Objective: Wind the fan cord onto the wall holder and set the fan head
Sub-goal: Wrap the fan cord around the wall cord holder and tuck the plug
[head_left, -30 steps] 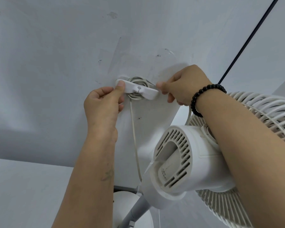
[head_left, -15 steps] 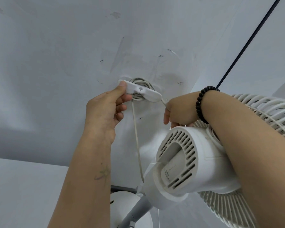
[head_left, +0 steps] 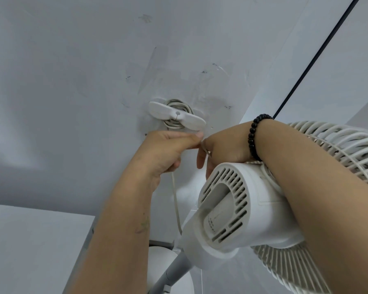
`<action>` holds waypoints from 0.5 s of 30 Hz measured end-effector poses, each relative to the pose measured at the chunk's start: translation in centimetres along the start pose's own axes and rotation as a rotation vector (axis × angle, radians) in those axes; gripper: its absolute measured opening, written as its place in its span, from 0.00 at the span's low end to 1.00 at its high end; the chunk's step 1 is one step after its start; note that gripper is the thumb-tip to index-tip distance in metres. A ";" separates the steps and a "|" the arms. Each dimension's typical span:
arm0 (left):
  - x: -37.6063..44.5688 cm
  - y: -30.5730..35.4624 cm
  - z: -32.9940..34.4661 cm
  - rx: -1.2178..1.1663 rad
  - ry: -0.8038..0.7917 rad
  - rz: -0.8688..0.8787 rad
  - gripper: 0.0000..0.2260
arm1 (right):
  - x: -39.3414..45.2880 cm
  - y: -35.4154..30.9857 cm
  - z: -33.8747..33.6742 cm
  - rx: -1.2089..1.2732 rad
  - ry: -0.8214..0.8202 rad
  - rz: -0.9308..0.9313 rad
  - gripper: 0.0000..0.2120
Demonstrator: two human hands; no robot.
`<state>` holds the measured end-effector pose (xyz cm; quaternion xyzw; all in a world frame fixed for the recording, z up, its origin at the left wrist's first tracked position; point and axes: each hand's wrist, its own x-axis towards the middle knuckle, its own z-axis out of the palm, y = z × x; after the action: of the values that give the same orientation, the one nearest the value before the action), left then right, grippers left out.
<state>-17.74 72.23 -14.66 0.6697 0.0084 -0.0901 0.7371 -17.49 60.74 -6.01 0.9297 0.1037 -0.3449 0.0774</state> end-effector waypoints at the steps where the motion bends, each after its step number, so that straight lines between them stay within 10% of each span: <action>1: 0.1 -0.1 0.1 0.009 -0.020 -0.002 0.09 | 0.1 0.2 0.0 0.019 0.013 -0.015 0.15; 15: 1.0 -0.9 -0.2 -0.260 -0.148 -0.045 0.06 | 0.6 0.4 -0.4 -0.139 0.127 0.115 0.19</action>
<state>-16.88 72.21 -15.75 0.5598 -0.0192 -0.1537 0.8140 -16.70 60.54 -6.07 0.9464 0.0786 -0.2725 0.1545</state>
